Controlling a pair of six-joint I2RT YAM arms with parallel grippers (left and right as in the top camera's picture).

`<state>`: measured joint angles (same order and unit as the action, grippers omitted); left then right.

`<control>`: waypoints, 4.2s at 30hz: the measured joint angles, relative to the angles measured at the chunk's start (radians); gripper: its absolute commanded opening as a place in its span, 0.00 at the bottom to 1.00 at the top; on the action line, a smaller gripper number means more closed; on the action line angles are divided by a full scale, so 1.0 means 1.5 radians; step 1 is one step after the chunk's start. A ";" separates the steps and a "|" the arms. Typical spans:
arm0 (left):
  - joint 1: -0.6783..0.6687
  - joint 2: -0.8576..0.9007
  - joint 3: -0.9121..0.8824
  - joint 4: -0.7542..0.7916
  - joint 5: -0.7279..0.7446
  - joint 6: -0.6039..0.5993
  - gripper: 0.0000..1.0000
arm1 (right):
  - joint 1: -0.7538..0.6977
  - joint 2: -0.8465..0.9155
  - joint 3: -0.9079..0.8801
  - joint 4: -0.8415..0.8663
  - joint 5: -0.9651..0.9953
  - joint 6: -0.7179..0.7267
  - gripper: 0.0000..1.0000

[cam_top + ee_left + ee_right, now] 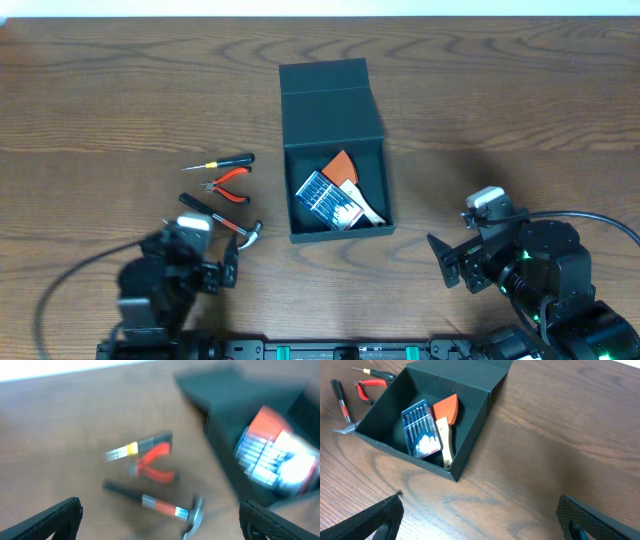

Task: Pack container
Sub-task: 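Reach the left gripper to the claw hammer and grasp its handle, then lift the hammer with the left gripper and lower it into the box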

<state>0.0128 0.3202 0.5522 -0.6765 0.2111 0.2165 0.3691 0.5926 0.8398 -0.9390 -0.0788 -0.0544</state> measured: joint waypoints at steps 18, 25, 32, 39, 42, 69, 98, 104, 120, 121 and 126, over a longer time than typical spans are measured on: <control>-0.001 0.421 0.199 -0.059 -0.125 -0.622 0.99 | 0.000 0.000 0.000 0.000 0.000 0.000 0.99; -0.001 0.568 0.199 -0.056 -0.113 -0.733 0.99 | 0.000 0.000 0.000 0.000 0.000 0.000 0.99; -0.001 0.693 0.210 -0.056 -0.055 -0.765 0.93 | 0.000 0.000 0.000 0.000 0.000 0.000 0.99; 0.001 0.773 0.221 -0.056 -0.005 -0.776 0.93 | 0.000 0.000 0.000 0.000 0.000 0.000 0.99; 0.005 0.805 0.221 -0.056 0.009 -0.776 0.93 | 0.000 0.000 0.000 0.000 0.000 0.000 0.99; 0.007 0.933 0.225 -0.057 0.052 -0.795 0.42 | 0.000 0.000 0.000 0.000 0.000 0.000 0.99; 0.011 0.899 0.227 -0.014 0.050 -0.795 0.06 | 0.000 0.000 0.000 0.000 0.000 0.000 0.99; 0.014 0.773 0.227 -0.014 0.045 -0.795 0.06 | 0.000 0.000 0.000 0.000 0.000 0.000 0.99; -0.188 0.667 0.382 -0.013 -0.014 -0.885 0.06 | 0.000 0.001 0.000 0.000 0.000 0.000 0.99; -0.215 0.679 0.400 -0.012 -0.026 -0.904 0.06 | 0.000 0.001 0.000 0.000 0.000 0.000 0.99; -0.318 0.742 0.447 0.009 -0.068 -1.006 0.06 | 0.000 0.001 0.000 0.000 0.000 0.000 0.99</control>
<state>-0.4648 1.4330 1.2224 -0.6624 0.1089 -1.2919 0.3691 0.5934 0.8394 -0.9394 -0.0792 -0.0544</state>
